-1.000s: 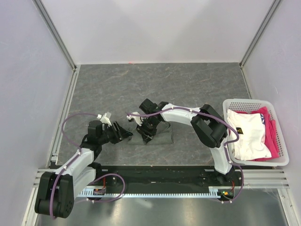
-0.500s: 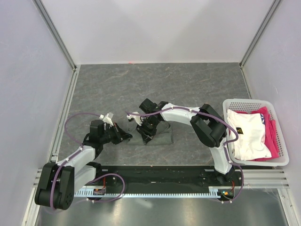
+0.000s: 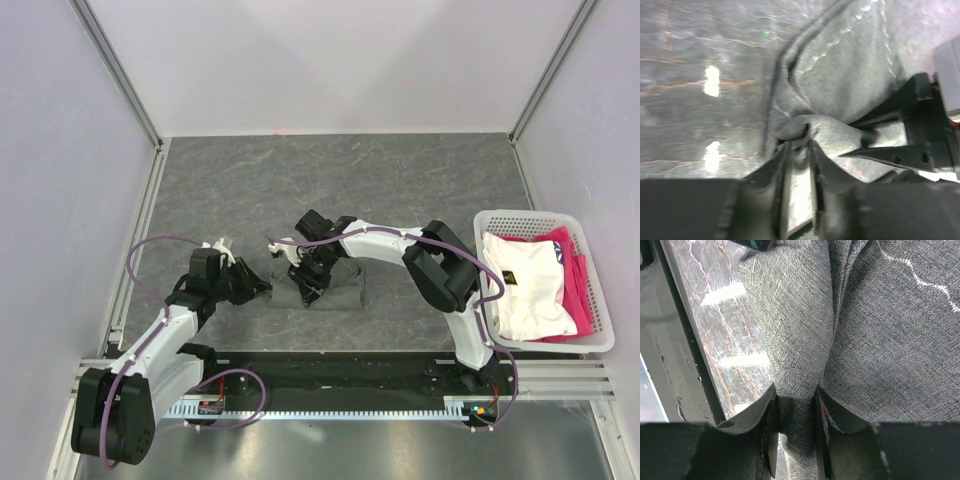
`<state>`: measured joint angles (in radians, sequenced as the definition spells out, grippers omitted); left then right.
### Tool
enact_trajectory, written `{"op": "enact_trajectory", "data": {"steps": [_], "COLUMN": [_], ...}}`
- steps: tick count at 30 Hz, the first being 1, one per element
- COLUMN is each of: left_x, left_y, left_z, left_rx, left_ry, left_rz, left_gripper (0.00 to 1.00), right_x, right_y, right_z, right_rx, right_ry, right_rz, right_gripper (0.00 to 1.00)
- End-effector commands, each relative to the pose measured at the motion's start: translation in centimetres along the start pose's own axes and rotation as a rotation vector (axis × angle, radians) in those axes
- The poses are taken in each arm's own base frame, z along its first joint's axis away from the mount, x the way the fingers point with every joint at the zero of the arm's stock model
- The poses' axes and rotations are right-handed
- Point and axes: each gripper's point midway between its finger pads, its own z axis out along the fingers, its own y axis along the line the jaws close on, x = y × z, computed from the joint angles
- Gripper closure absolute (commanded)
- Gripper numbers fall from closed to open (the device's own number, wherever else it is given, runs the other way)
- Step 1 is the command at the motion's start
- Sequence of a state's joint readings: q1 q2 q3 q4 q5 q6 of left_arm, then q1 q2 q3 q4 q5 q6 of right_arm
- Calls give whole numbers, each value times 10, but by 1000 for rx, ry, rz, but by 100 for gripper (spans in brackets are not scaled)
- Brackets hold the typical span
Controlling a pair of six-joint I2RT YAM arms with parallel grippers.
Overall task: Fold the napkin, place the utensils inside, and roll it up
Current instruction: Roll the napkin with the utensil
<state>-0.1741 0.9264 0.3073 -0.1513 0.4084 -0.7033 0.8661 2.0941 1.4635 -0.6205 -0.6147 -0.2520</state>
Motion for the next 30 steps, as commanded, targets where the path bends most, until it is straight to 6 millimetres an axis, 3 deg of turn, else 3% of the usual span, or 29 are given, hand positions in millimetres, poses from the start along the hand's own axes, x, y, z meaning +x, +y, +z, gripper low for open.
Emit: {"op": "enact_trajectory", "data": {"steps": [1, 5, 8, 13, 24, 30], "left_x": [-16, -10, -5, 0, -7, -3], "left_y": [5, 7, 5, 2, 3, -5], "left_z": [-3, 0, 4, 8, 18, 26], "left_rx": [-60, -47, -10, 48, 67, 130], "left_ry": [-54, -34, -28, -29, -64, -17], "left_rz": [27, 28, 16, 4, 30, 33], "left_gripper": [66, 36, 24, 15, 12, 26], "right_x": [51, 51, 51, 56, 70, 73], "right_y": [-19, -18, -15, -10, -7, -14], "right_z": [16, 18, 18, 22, 29, 30], "right_rx": [48, 40, 13, -68, -224, -234], "right_ry": [163, 171, 175, 190, 190, 197], "right_rz": [85, 87, 94, 128, 200, 220], "right_gripper": [64, 66, 67, 68, 69, 69]}}
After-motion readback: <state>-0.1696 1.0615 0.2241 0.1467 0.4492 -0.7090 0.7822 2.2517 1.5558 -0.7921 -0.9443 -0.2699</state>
